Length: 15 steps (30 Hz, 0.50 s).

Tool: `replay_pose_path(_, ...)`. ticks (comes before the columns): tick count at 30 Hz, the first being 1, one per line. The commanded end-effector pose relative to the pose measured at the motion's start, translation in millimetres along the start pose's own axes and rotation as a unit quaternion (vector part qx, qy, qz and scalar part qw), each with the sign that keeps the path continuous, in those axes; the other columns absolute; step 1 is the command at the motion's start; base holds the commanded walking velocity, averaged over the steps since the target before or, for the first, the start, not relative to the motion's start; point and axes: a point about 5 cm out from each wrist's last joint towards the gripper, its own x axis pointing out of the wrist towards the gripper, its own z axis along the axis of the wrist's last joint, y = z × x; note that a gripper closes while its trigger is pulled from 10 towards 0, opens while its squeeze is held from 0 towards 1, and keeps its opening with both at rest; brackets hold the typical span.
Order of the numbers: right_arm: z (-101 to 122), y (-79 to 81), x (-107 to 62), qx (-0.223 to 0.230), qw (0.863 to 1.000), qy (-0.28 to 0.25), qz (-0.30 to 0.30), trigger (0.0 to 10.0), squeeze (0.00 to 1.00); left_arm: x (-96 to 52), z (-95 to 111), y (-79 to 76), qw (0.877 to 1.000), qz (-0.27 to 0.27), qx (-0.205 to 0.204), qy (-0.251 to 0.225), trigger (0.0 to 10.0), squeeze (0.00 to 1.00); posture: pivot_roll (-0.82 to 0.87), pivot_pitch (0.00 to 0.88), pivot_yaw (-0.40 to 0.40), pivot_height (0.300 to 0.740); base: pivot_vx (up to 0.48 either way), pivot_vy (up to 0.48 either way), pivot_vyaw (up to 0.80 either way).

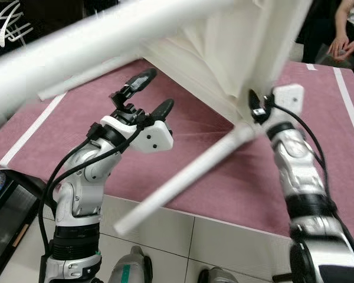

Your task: Building children table

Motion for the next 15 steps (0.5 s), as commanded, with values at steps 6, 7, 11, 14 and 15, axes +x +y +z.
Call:
replay_pose_path(6, -0.8, -32.5, -33.6, -0.043, 0.994, 0.001, -0.101, 10.0, 0.00, -2.3, 0.0, 13.4, 0.991, 0.136, -0.004, -0.008, 10.0, 0.00, 0.02, 0.000, 0.092, 0.740, 0.000, 0.000, 0.00)
replay_pose_path(7, -0.8, -32.5, -33.6, -0.043, 0.994, 0.001, -0.101, 10.0, 0.00, -2.3, 0.0, 13.4, 0.991, 0.136, -0.004, -0.008, 10.0, 0.00, 0.02, 0.000, 0.092, 0.740, 0.000, 0.000, 0.00)
replay_pose_path(11, -4.1, -27.7, -47.4, -0.032, 0.991, 0.013, -0.127, 10.0, 0.00, -2.3, -0.1, 14.0, 0.991, 0.134, -0.004, -0.010, 10.0, 0.00, 0.03, 0.000, 0.093, 0.740, 0.000, 0.000, 0.00)
replay_pose_path(14, -0.2, -15.6, -52.6, -0.022, 0.994, 0.013, -0.107, 10.0, 0.00, -2.1, -0.3, 14.1, 0.991, 0.132, -0.004, -0.009, 10.0, 0.00, 0.03, 0.000, 0.093, 0.740, 0.000, 0.000, 0.00)
replay_pose_path(15, -0.2, -15.6, -52.6, -0.022, 0.994, 0.013, -0.107, 10.0, 0.00, -2.1, -0.3, 14.1, 0.991, 0.132, -0.004, -0.009, 10.0, 0.00, 0.03, 0.000, 0.093, 0.740, 0.000, 0.000, 0.00)
